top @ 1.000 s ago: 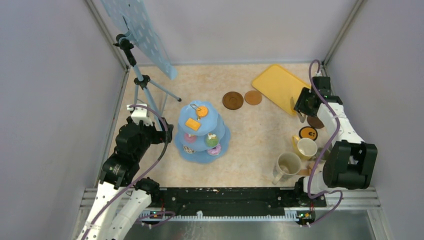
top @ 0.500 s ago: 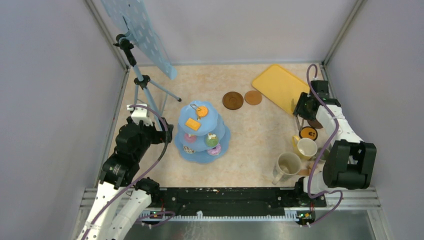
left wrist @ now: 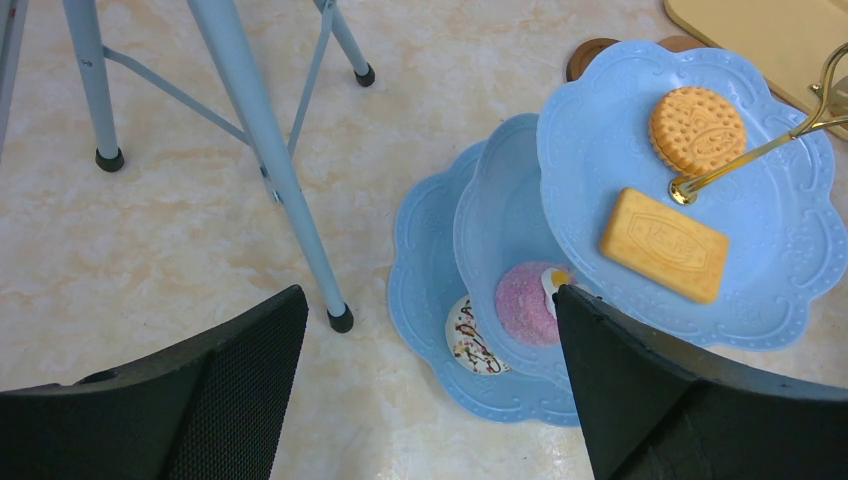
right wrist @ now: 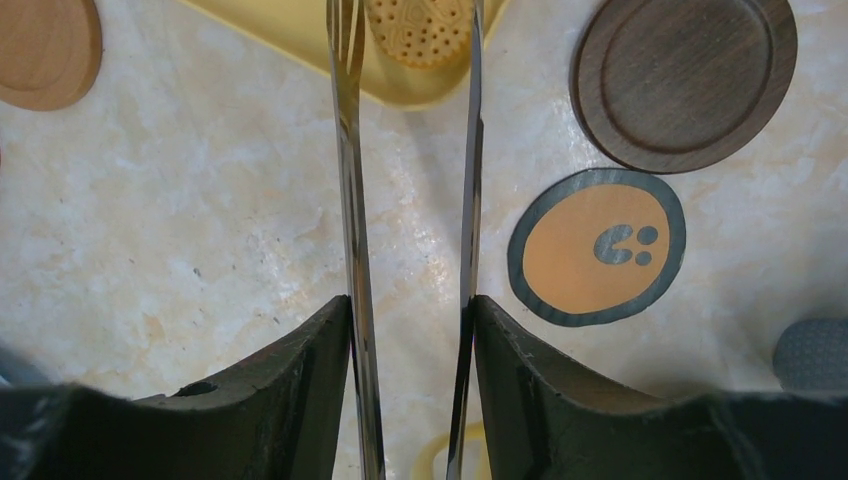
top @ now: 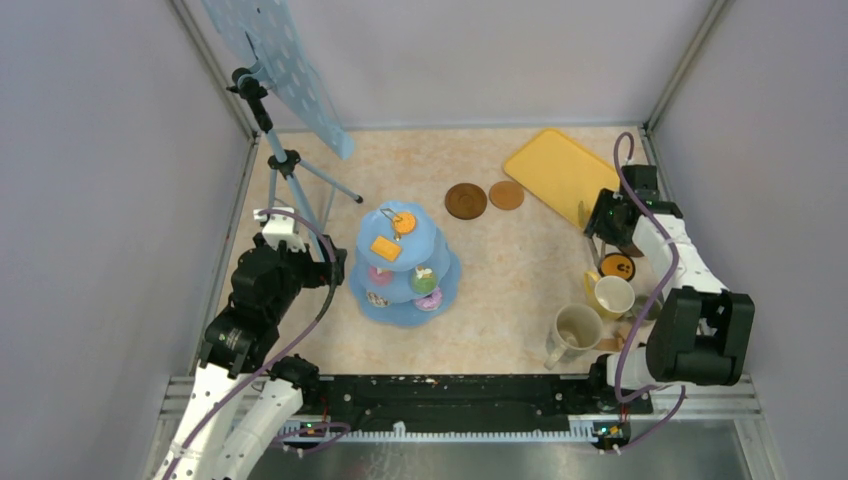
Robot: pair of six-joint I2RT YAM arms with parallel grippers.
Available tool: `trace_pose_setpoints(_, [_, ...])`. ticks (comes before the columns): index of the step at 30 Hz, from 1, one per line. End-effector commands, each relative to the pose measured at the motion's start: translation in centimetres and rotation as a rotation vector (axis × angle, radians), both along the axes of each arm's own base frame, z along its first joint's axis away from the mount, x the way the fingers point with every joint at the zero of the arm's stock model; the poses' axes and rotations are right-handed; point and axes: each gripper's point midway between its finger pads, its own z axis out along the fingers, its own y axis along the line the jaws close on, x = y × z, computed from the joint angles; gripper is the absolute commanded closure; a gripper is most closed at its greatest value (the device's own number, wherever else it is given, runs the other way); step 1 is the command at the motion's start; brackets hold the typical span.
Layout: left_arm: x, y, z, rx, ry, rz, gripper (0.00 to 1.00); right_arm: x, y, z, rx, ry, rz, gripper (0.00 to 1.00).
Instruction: Serve the afternoon tea
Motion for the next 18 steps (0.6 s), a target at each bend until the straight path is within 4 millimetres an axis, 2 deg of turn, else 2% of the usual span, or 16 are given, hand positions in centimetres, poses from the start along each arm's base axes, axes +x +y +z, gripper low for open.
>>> trace_pose_setpoints(1, [0.50, -0.10, 1.06, -0.014, -0.041, 0.005, 0.01, -0.16, 0.09, 1.13, 0.011, -0.035, 0.000, 0.53])
trace_pose_setpoints(8, [0.52, -0.11, 1.04, -0.014, -0.041, 0.004, 0.01, -0.46, 0.09, 1.14, 0.007, -0.034, 0.005, 0.54])
trace_pose_setpoints(15, [0.53, -0.11, 0.95, -0.013, -0.038, 0.005, 0.01, -0.23, 0.69, 1.15, 0.034, -0.035, 0.031, 0.64])
trace_pose_setpoints(18, [0.58, -0.08, 0.94, -0.012, -0.036, 0.006, 0.01, 0.26, 0.78, 1.97, 0.036, -0.069, 0.036, 0.67])
